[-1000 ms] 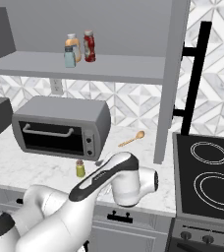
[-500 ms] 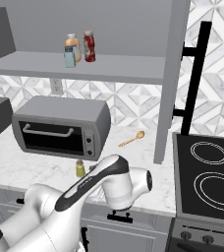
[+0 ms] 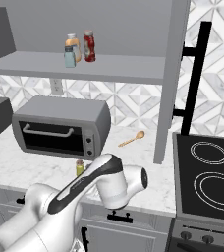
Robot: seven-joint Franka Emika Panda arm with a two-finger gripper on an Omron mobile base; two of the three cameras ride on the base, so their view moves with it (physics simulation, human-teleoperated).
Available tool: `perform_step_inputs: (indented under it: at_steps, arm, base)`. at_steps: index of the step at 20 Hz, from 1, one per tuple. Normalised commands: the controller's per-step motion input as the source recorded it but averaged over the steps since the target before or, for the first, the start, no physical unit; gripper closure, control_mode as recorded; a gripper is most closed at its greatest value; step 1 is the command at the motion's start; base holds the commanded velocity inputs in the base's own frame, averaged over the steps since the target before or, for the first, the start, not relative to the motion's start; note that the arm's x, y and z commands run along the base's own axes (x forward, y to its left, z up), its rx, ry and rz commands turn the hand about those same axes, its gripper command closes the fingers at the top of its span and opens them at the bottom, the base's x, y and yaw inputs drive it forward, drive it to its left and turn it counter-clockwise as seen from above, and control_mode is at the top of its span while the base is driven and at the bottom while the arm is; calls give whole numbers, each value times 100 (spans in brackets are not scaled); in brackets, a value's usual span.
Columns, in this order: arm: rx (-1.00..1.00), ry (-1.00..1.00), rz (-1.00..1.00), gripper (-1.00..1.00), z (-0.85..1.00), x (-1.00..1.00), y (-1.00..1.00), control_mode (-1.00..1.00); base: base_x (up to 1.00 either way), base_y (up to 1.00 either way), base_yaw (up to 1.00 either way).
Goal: Put the shaker and condiment bottle from the counter next to their counterparts in the cabinet.
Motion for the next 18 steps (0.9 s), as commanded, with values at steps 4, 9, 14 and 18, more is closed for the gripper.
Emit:
perform_step_inputs:
  at_steps: [4, 9, 14, 18]
  arm:
    - [0, 0, 3, -100, -4, 24, 19, -100]
    - [0, 0, 5, -100, -15, 40, 24, -100]
    - [0, 0, 5, -100, -28, 34, 1, -100]
    - [0, 0, 6, -100, -30, 27, 0, -100]
  base:
    - [0, 0, 0]
    - [0, 0, 0]
    - [0, 0, 0]
    - [0, 0, 0]
